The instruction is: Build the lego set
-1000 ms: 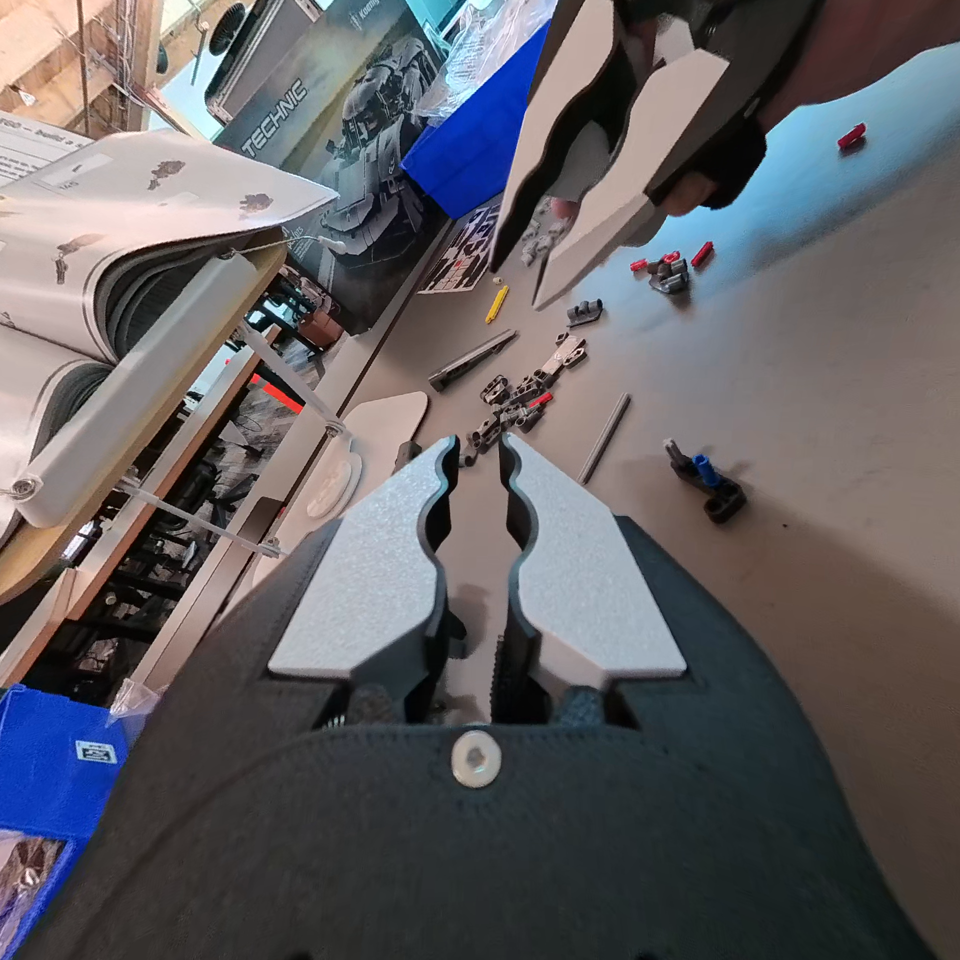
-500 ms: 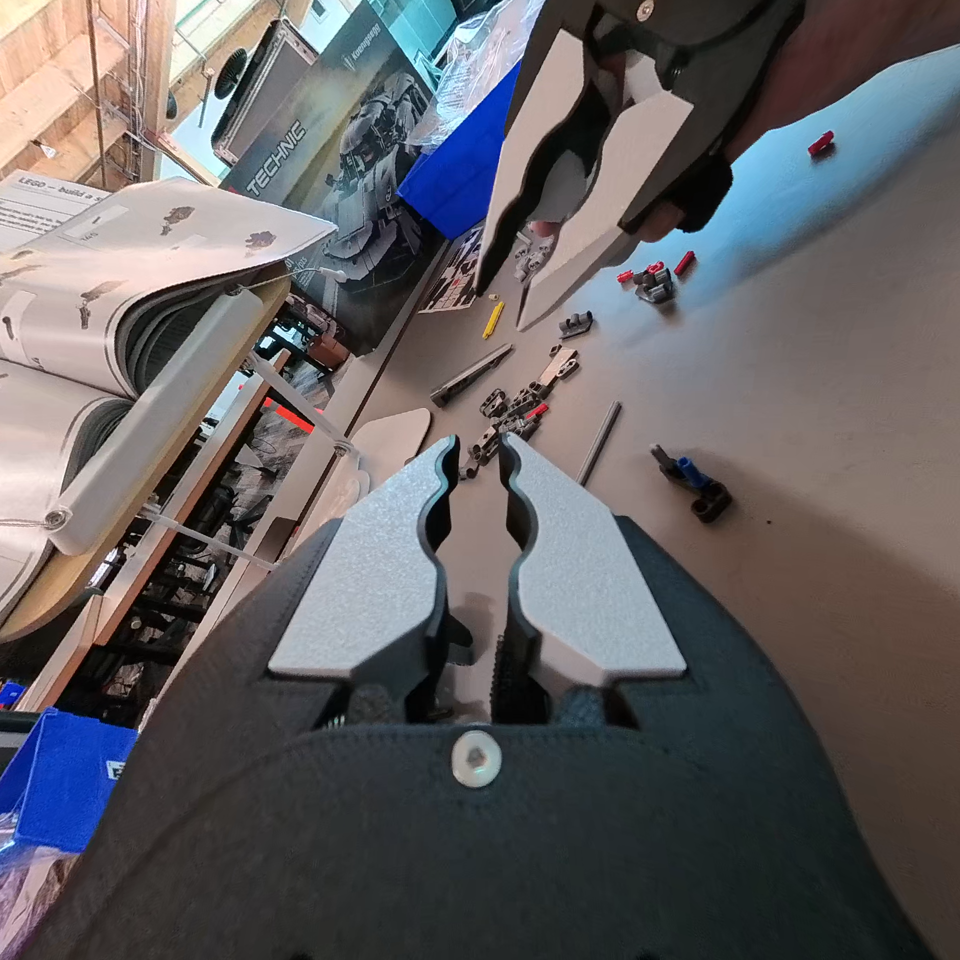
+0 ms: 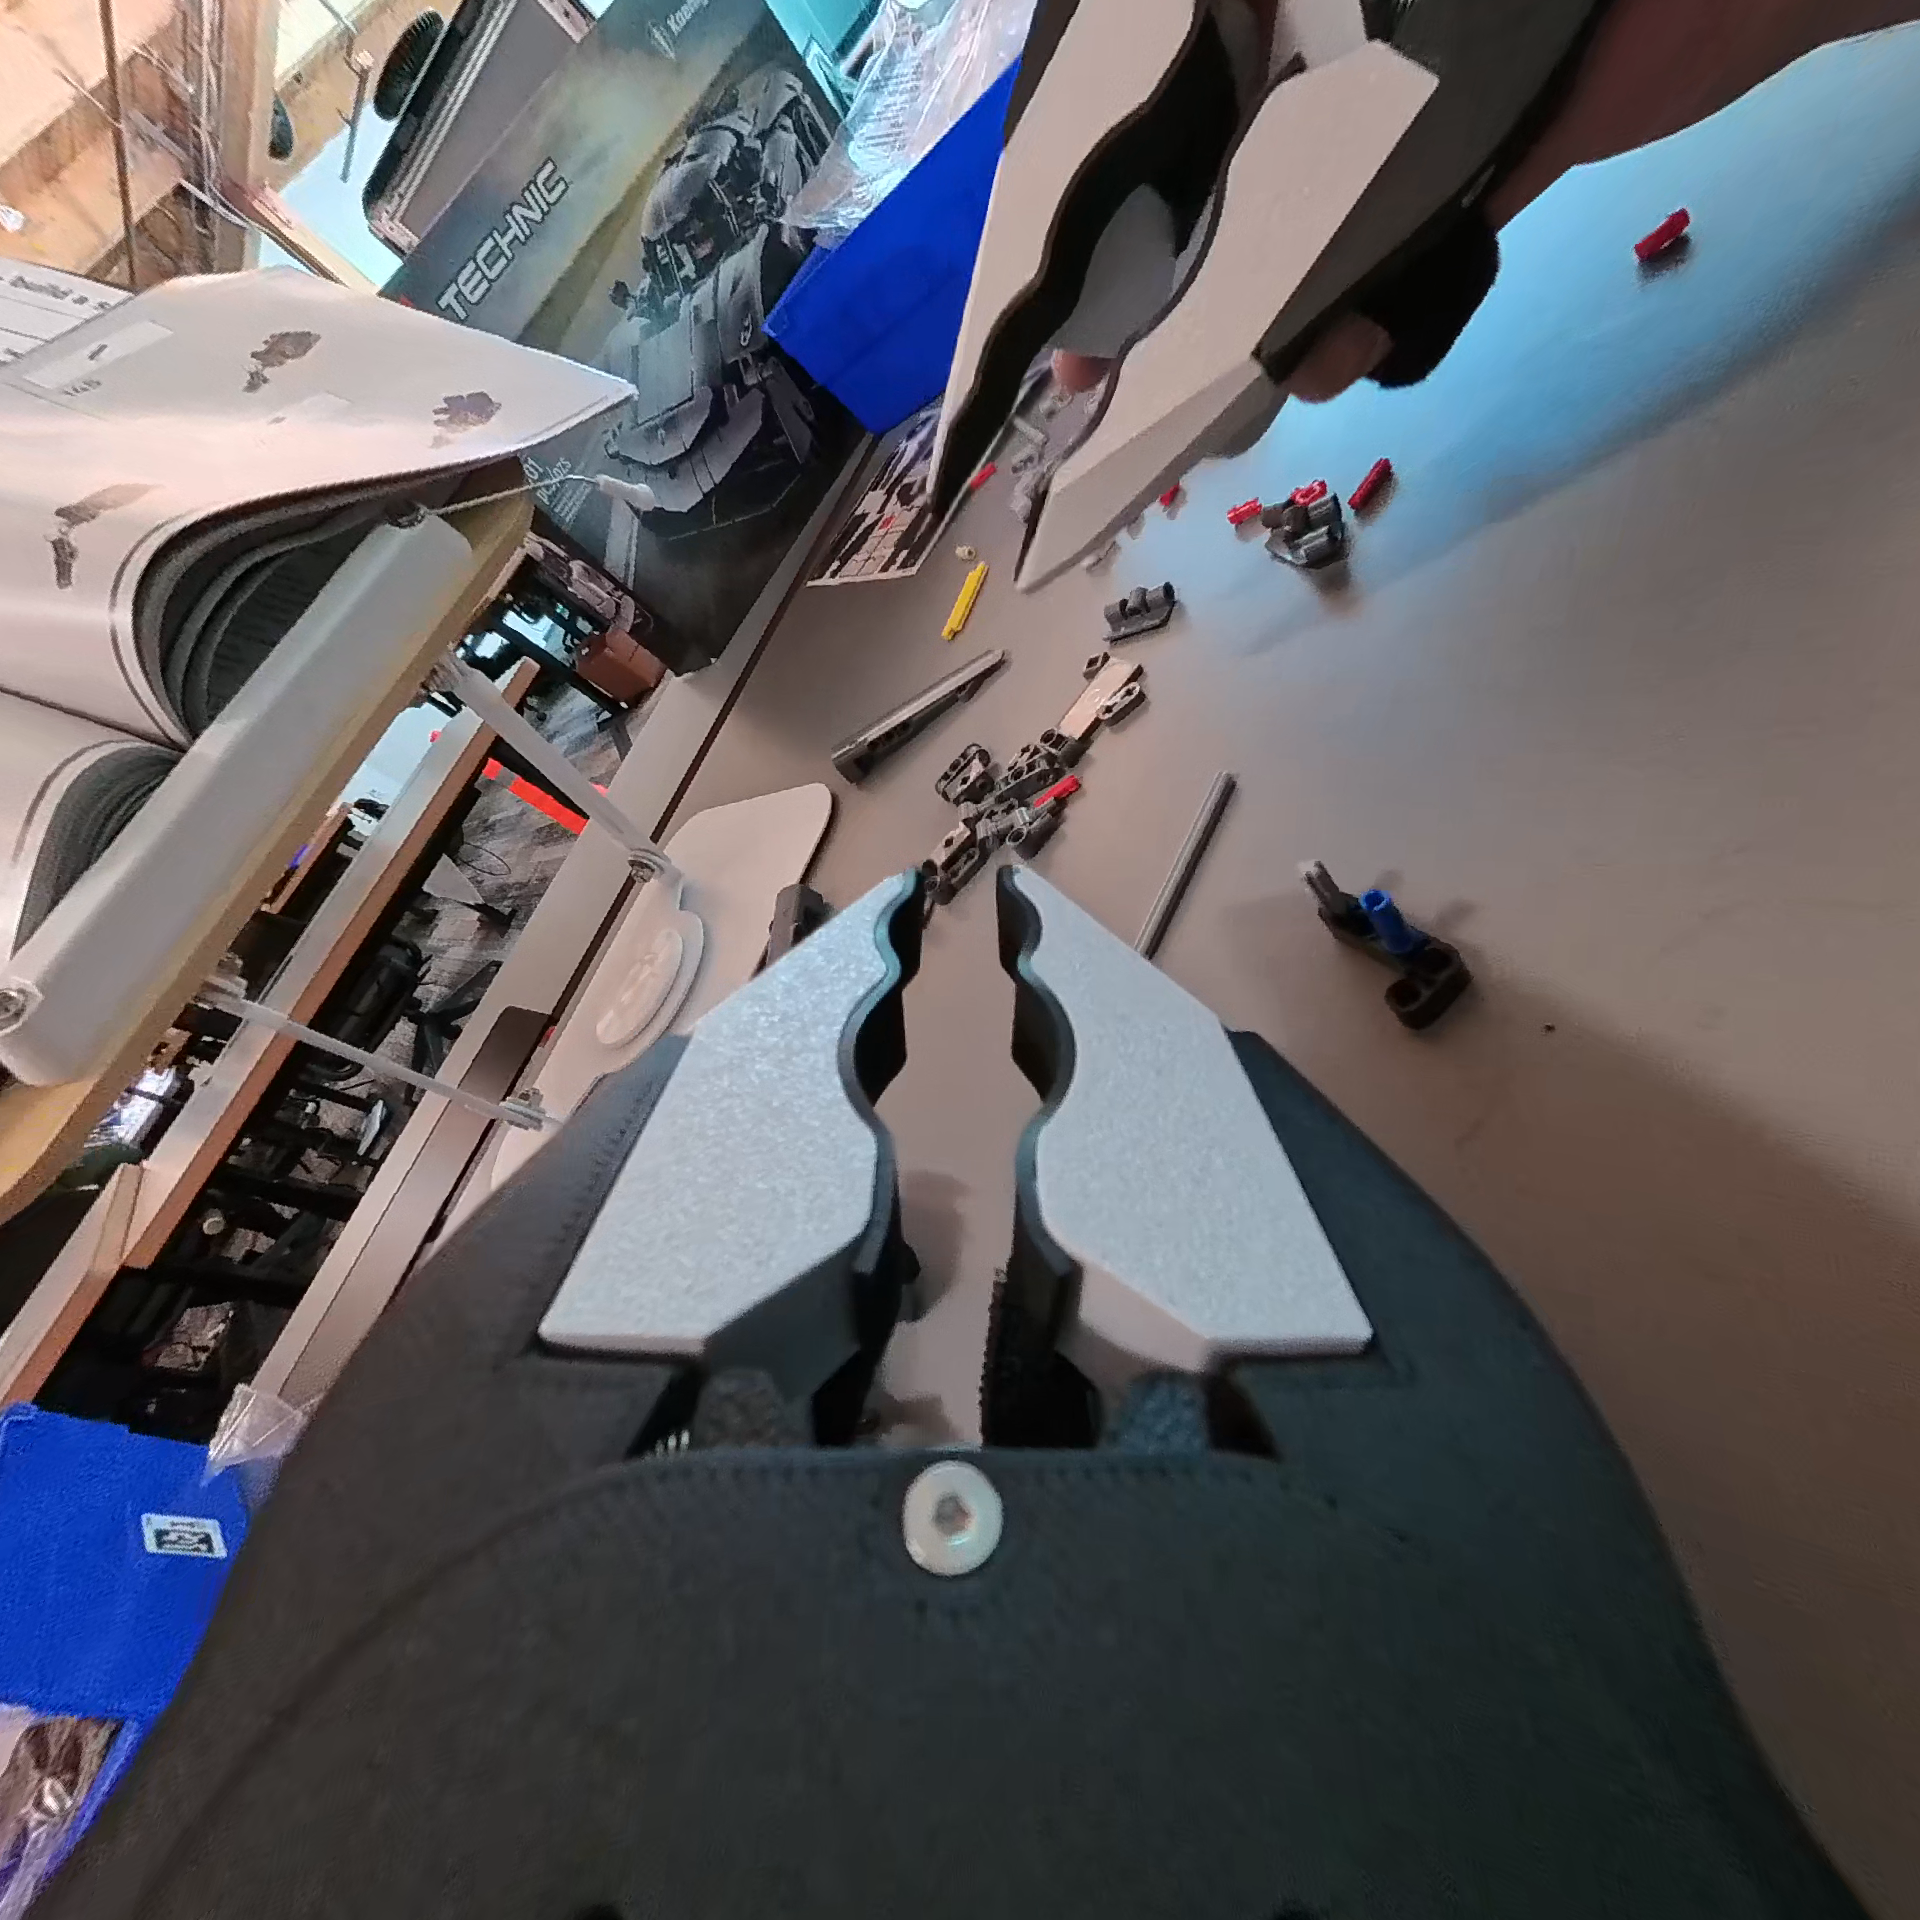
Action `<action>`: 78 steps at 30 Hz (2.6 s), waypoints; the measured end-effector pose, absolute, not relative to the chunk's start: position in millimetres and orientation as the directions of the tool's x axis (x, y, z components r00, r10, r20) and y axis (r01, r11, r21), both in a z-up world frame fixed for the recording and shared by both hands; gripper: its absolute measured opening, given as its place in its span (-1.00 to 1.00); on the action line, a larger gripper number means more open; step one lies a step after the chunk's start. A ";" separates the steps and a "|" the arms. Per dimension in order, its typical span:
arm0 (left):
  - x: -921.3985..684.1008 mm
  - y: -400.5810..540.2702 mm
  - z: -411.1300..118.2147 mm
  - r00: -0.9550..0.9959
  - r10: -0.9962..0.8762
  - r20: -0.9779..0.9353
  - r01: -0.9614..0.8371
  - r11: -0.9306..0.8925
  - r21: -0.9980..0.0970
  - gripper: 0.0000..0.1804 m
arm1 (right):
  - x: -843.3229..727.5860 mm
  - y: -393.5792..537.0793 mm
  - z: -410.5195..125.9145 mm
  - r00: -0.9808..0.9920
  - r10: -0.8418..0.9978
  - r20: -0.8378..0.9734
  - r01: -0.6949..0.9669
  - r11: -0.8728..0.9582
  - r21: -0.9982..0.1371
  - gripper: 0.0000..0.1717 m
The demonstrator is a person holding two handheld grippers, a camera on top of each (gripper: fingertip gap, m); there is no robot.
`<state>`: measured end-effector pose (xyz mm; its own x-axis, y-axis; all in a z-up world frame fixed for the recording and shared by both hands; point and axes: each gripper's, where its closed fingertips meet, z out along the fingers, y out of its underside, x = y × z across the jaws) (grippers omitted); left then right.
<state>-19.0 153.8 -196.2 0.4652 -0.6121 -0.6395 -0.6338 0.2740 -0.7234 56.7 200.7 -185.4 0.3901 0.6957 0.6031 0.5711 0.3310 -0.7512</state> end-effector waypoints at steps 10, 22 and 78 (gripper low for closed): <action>-17.7 154.4 -201.1 0.461 -0.635 -0.620 -0.625 0.263 -0.735 -0.87 | 59.8 203.8 -188.0 0.393 0.695 0.603 0.580 0.321 -0.748 -0.75; -13.7 150.2 -206.0 0.429 -0.654 -0.624 -0.636 0.272 -0.722 -0.88 | 81.9 223.7 -169.5 0.534 0.661 0.528 0.488 0.269 -0.830 -0.60; -6.9 141.2 -212.0 0.395 -0.702 -0.592 -0.626 0.266 -0.733 -0.90 | 97.3 241.2 -180.7 0.559 0.623 0.548 0.541 0.226 -0.810 -0.64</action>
<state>-6.9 141.2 -212.0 0.3951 -0.7022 -0.5923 -0.6257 0.2664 -0.7332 97.3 241.2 -180.7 0.5586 0.6229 0.5477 0.5414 0.2264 -0.8097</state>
